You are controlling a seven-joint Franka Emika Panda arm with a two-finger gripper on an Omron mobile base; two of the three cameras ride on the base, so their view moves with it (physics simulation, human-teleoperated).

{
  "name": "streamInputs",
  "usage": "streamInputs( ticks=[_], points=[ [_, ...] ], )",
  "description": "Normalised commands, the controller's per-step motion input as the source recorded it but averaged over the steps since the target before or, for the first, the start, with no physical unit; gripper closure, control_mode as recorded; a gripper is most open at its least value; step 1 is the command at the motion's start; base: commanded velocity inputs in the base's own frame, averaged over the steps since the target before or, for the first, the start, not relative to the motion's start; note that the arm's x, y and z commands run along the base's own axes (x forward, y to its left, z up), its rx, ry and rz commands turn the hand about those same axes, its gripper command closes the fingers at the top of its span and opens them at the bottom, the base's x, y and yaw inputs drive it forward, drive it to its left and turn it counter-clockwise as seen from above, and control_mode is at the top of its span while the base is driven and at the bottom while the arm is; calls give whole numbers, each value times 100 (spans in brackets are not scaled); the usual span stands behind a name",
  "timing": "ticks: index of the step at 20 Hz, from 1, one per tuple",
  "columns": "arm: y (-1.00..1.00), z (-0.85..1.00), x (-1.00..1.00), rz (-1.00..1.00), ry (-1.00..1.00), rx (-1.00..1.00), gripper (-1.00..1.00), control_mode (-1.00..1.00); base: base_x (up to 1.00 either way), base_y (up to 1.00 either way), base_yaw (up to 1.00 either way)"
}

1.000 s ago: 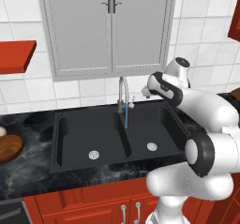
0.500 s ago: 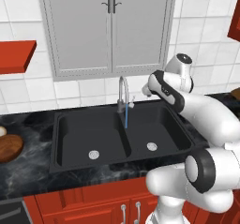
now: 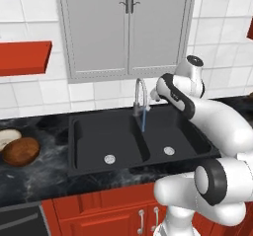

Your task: Rinse each bowl for a few seconds and place them down in the sink or on the counter.

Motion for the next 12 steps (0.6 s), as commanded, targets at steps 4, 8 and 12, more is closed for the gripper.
streamInputs(
  ticks=[4,8,12],
  points=[
    [0,0,0,0,0,0,-100,100,-13,67,-2],
    [0,0,0,0,0,0,-100,100,-9,60,-3],
    [0,0,0,0,0,0,-100,100,-13,64,-5]
  ],
)
